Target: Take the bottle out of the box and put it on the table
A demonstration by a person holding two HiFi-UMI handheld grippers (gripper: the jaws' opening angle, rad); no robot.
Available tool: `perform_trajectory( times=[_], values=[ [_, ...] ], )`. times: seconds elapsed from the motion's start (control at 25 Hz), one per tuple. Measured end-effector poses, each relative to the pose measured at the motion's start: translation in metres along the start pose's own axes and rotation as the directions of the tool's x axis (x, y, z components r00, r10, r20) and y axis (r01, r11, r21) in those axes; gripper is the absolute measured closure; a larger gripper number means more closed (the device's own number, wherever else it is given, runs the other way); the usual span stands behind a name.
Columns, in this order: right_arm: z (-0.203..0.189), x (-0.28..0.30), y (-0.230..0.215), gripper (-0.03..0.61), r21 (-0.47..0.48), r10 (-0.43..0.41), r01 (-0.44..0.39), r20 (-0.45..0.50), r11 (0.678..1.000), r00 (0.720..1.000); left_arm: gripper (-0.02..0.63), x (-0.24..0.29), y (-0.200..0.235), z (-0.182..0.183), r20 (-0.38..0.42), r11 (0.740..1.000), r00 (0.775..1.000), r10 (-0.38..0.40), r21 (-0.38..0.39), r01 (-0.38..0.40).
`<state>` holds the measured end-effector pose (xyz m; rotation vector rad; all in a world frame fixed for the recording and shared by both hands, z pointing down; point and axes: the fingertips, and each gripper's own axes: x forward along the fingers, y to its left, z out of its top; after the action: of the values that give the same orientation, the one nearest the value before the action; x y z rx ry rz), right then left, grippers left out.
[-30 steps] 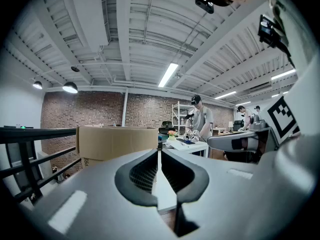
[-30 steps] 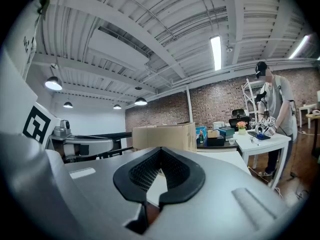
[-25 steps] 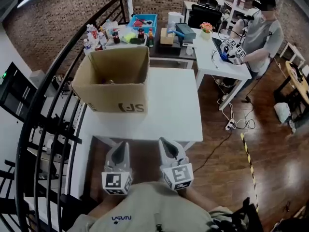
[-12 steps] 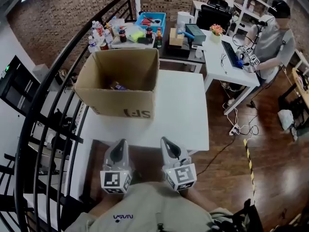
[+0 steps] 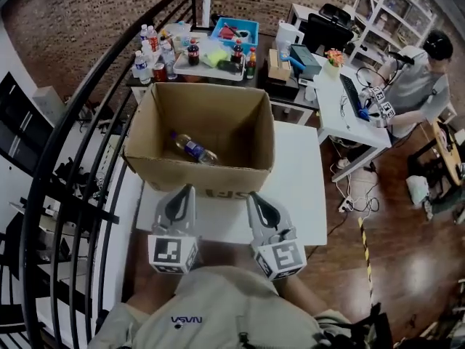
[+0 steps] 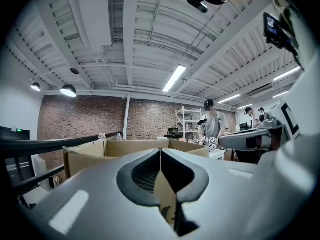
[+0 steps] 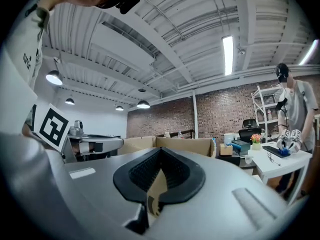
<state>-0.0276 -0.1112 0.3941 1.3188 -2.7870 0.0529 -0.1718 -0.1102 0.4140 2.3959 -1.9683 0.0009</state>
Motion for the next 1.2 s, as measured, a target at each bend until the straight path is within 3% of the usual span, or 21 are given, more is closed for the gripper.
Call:
perform_trajectory(
  times=[0.28, 0.44, 0.56, 0.72, 0.92, 1.08, 1.2],
  values=[
    [0.067, 0.082, 0.009, 0.578, -0.111, 0.024, -0.016, 0.066, 0.994, 0.998, 0.609, 0.043, 0.077, 0.046, 0.079, 1.0, 0.997, -0.026, -0.008, 0.027],
    [0.103, 0.128, 0.015, 0.578, -0.181, 0.099, -0.082, 0.087, 0.98, 0.991, 0.609, 0.065, 0.106, 0.077, 0.117, 1.0, 0.993, -0.02, 0.017, 0.018],
    [0.113, 0.162, 0.015, 0.578, -0.214, 0.172, -0.156, 0.058, 0.964, 0.983, 0.609, 0.086, 0.124, 0.092, 0.139, 0.998, 0.99, 0.006, 0.055, -0.014],
    [0.111, 0.214, 0.018, 0.578, -0.279, 0.262, -0.268, -0.058, 0.922, 0.963, 0.609, 0.123, 0.152, 0.091, 0.086, 0.994, 0.993, 0.078, 0.074, -0.084],
    [0.065, 0.287, 0.023, 0.562, -0.284, 0.36, -0.417, -0.235, 0.863, 0.903, 0.609, 0.154, 0.183, 0.09, 0.064, 0.988, 0.988, 0.14, 0.049, -0.144],
    [0.006, 0.334, 0.029, 0.475, -0.221, 0.383, -0.505, -0.426, 0.834, 0.82, 0.611, 0.173, 0.194, 0.076, 0.015, 0.988, 0.989, 0.15, 0.027, -0.15],
    [-0.047, 0.36, 0.031, 0.44, -0.118, 0.4, -0.533, -0.531, 0.838, 0.747, 0.611, 0.183, 0.2, 0.077, 0.017, 0.988, 0.988, 0.152, 0.001, -0.152]
  ],
)
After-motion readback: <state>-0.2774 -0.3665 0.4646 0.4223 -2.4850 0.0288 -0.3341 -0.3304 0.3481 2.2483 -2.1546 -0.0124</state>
